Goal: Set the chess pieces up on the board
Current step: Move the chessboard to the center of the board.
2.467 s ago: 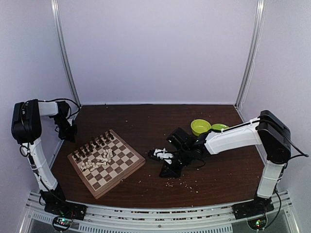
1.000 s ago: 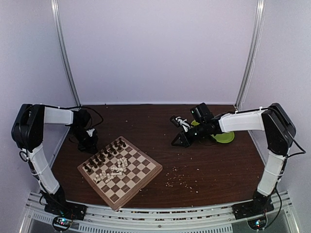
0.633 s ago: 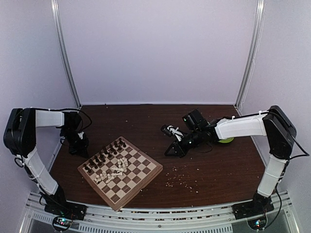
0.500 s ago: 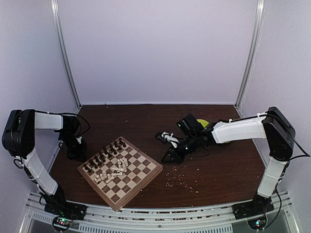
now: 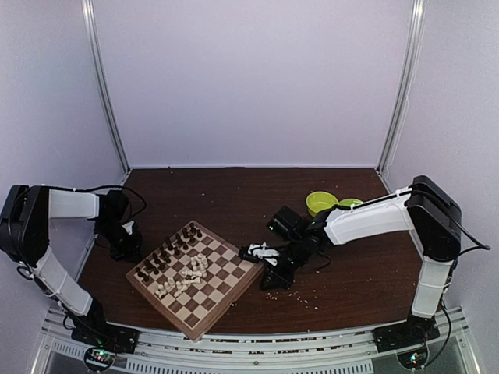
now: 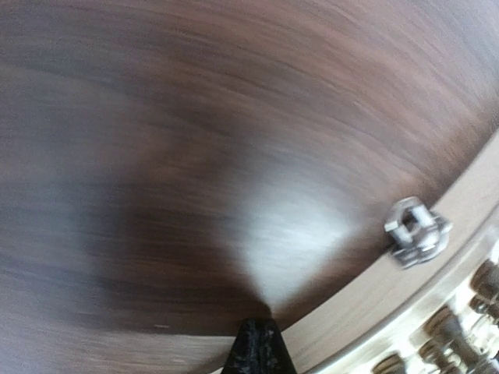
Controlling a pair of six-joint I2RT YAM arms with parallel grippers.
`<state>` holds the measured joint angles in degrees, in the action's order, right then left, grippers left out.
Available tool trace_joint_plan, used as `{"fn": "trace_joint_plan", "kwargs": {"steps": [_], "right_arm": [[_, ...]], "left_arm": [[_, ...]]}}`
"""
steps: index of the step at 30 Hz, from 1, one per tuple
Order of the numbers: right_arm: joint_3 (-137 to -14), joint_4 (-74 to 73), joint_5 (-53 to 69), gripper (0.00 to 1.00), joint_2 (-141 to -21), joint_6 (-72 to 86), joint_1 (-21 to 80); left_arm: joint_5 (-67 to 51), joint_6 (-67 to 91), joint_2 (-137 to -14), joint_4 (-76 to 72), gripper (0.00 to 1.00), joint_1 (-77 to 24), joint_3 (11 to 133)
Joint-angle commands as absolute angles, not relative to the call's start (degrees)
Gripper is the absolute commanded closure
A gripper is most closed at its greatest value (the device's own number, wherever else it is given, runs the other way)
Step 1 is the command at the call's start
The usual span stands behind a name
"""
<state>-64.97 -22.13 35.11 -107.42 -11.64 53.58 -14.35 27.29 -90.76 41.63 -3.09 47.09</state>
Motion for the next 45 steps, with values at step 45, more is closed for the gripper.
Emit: {"fn": "trace_joint_plan", "kwargs": {"steps": [45], "right_arm": [[-68.0, -24.7, 29.5, 1.0, -109.9, -7.0, 38.0]], "left_arm": [[-29.6, 42.7, -100.8, 13.9, 1.0, -34.0, 41.3]]}}
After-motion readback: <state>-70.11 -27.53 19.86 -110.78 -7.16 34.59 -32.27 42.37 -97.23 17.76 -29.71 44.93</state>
